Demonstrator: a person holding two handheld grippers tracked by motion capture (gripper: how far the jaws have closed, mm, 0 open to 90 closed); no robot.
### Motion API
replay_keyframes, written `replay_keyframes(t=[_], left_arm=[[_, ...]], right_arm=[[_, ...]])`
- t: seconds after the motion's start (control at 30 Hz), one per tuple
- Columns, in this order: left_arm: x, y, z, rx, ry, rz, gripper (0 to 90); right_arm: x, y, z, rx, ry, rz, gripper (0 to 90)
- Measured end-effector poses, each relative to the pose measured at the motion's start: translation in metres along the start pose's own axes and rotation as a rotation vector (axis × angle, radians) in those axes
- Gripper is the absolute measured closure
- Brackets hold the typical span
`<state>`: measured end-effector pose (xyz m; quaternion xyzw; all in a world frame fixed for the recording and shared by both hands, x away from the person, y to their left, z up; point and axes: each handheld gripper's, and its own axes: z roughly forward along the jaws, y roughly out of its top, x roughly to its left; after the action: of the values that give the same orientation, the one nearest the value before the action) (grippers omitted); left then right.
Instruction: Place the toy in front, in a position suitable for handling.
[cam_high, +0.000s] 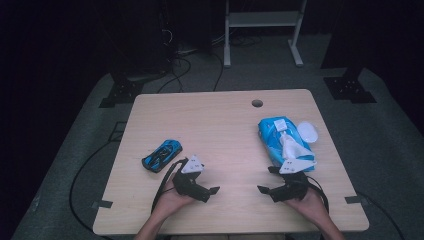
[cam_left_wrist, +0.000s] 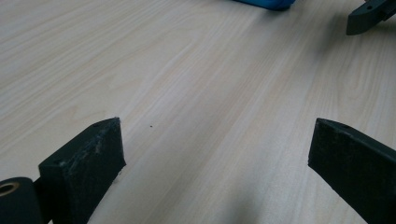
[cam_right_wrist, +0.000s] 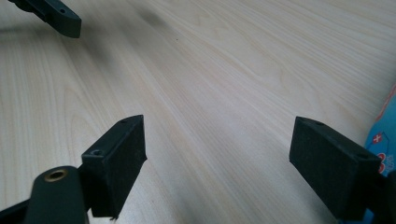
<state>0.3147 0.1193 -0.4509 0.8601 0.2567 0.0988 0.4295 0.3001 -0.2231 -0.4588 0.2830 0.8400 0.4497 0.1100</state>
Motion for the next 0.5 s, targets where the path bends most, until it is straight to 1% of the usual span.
replay_keyframes(t=[0.03, 0.1, 0.13, 0.2, 0.23, 0.27, 0.3, 0.33, 0.4, 0.43, 0.47, 0.5], left_arm=[[0.003, 0.001, -0.001, -0.007, 0.011, 0.009, 3.0], [0.005, 0.002, -0.002, -0.010, 0.015, 0.005, 3.0], [0.008, 0.003, -0.002, -0.003, 0.016, 0.005, 3.0], [0.012, 0.005, -0.005, 0.002, 0.032, 0.017, 3.0], [0.014, 0.007, -0.006, -0.002, 0.038, 0.014, 3.0], [0.017, 0.010, -0.011, 0.010, 0.051, 0.043, 3.0], [0.019, 0.011, -0.014, 0.018, 0.063, 0.056, 3.0], [0.019, 0.011, -0.014, 0.018, 0.063, 0.056, 3.0], [0.024, 0.015, -0.021, 0.021, 0.080, 0.073, 2.9], [0.030, 0.017, -0.027, 0.030, 0.080, 0.089, 2.9], [0.030, 0.017, -0.027, 0.030, 0.080, 0.089, 3.0], [0.035, 0.018, -0.029, 0.036, 0.073, 0.101, 3.0]], right_arm=[[-0.001, -0.001, 0.000, -0.001, 0.003, 0.005, 17.6], [-0.001, -0.001, 0.001, -0.002, 0.004, 0.010, 17.6], [-0.001, -0.001, 0.002, -0.012, 0.021, 0.029, 17.6], [-0.001, -0.001, 0.002, -0.014, 0.025, 0.028, 17.6], [0.000, 0.000, 0.003, -0.016, 0.026, 0.024, 17.6], [0.000, 0.001, 0.003, -0.017, 0.031, 0.023, 17.6], [0.001, 0.001, 0.003, -0.016, 0.032, 0.019, 17.6], [0.001, 0.002, 0.004, -0.014, 0.032, 0.017, 17.6], [0.001, 0.002, 0.004, -0.013, 0.033, 0.012, 17.6], [0.001, 0.002, 0.004, -0.013, 0.033, 0.015, 17.6], [0.001, 0.002, 0.004, -0.013, 0.033, 0.015, 17.6], [0.000, 0.002, 0.004, -0.013, 0.034, 0.021, 17.6]])
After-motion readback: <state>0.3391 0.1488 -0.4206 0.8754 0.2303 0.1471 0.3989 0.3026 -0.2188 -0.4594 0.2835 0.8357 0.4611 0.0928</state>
